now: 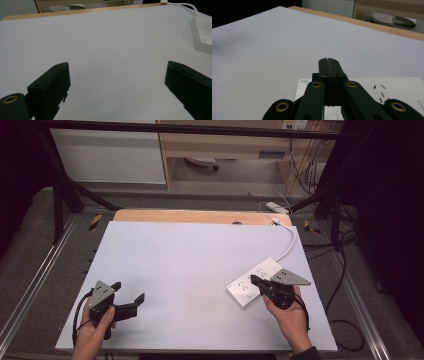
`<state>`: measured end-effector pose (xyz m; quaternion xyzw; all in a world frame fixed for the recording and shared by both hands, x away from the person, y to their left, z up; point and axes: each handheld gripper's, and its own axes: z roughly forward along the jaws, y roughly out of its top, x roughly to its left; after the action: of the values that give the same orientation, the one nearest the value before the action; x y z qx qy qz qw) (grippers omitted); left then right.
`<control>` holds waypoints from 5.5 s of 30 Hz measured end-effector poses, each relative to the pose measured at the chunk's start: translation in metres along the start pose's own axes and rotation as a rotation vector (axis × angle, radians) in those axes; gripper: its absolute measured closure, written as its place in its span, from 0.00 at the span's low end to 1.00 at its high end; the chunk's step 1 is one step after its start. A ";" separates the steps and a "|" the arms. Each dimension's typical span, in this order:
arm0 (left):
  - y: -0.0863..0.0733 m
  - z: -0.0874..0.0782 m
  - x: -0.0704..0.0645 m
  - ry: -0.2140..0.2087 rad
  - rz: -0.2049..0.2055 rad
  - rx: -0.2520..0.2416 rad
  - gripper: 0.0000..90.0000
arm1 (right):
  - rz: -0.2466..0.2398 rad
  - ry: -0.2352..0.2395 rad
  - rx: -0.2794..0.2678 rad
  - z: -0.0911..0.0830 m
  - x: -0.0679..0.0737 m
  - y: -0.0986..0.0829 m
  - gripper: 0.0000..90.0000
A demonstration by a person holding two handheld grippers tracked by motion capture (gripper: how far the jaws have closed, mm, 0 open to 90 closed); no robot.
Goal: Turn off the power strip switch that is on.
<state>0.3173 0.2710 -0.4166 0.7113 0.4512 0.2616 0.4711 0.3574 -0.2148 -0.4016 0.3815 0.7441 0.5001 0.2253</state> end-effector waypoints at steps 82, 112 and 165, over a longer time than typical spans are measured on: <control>0.004 0.006 -0.006 -0.012 0.020 0.013 0.07 | 0.000 0.002 0.223 0.020 0.010 -0.033 1.00; 0.003 0.007 -0.006 -0.010 0.028 0.025 0.07 | 0.004 0.001 0.228 0.021 0.011 -0.035 1.00; 0.002 0.005 0.000 0.010 0.001 0.020 0.07 | -0.004 0.015 0.148 0.018 0.007 -0.028 1.00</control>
<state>0.3221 0.2685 -0.4165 0.7151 0.4557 0.2607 0.4616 0.3566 -0.2047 -0.4339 0.3920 0.7812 0.4462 0.1920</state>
